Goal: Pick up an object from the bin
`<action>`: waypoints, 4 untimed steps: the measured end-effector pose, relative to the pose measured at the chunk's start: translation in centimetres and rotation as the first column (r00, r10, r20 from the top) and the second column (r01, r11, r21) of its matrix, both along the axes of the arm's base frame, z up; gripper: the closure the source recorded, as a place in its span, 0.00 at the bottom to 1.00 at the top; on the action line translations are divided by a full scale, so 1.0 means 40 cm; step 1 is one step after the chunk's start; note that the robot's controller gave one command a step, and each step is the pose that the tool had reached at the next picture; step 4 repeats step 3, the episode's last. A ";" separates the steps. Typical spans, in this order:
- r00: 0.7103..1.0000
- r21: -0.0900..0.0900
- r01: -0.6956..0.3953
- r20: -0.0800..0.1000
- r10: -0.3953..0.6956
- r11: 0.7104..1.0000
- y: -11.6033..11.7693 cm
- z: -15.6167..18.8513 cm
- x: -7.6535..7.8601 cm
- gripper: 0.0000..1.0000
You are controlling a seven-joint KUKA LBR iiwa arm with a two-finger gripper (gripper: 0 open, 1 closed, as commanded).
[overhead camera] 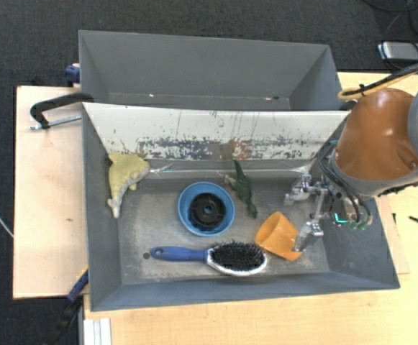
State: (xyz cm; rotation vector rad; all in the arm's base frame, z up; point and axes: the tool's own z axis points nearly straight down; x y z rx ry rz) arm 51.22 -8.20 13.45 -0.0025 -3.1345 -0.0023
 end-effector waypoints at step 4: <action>0.950 -0.007 -0.311 0.021 0.311 0.950 0.025 0.187 0.044 1.00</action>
Offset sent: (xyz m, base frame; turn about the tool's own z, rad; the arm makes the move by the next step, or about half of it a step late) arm -0.0057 0.0138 -0.0645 -0.3696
